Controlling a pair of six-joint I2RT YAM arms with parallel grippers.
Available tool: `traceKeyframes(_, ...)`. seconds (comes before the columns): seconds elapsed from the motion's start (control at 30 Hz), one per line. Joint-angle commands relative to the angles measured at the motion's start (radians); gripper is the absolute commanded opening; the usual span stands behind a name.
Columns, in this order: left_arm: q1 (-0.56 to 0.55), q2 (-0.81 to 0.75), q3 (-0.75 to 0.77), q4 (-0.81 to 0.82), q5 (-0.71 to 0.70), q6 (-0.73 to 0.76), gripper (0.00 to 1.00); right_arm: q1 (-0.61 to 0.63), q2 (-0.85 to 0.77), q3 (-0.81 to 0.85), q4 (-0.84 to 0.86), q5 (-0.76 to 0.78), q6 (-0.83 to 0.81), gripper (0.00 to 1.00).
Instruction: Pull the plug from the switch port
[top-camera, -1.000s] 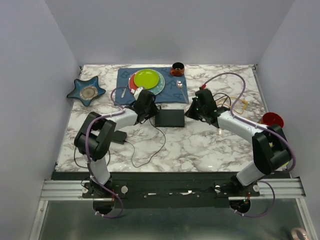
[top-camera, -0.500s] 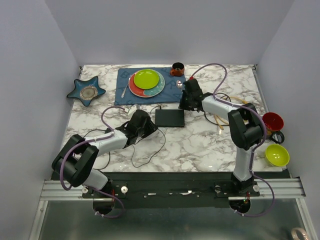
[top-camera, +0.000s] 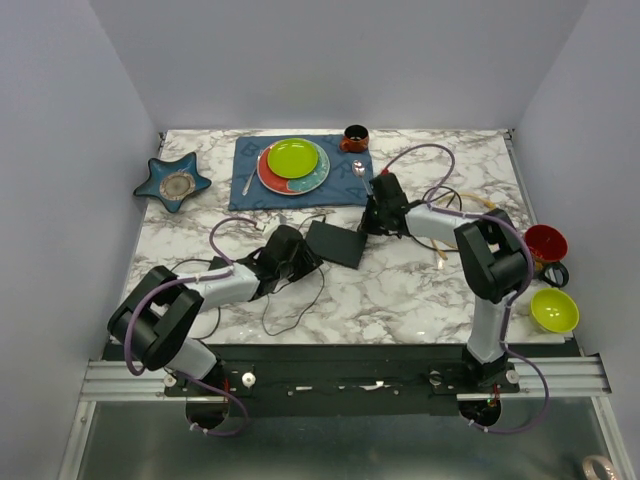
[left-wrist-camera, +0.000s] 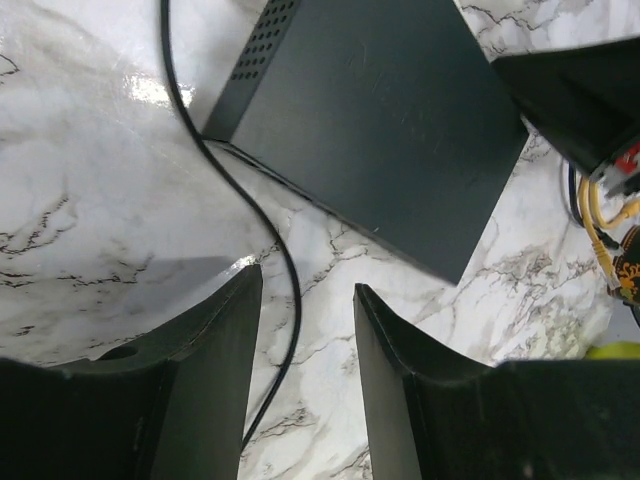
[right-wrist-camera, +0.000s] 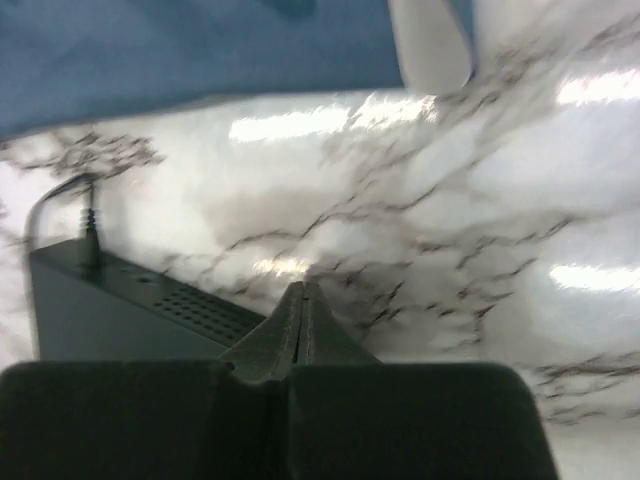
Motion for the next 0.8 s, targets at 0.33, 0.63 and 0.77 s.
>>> traceKeyframes(0.33,-0.032,-0.052,-0.084,-0.062,0.01,-0.032,0.51,0.223,-0.284,-0.512,0.19,-0.068,0.181,0.01)
traceKeyframes(0.63,-0.005,-0.134,-0.034,-0.228,-0.113,0.05,0.51,0.431,-0.283,-0.473,0.196,-0.063,0.25,0.01)
traceKeyframes(0.77,0.017,-0.109,0.016,-0.249,-0.111,0.1,0.52,0.488,-0.252,-0.437,0.191,-0.066,0.26,0.01)
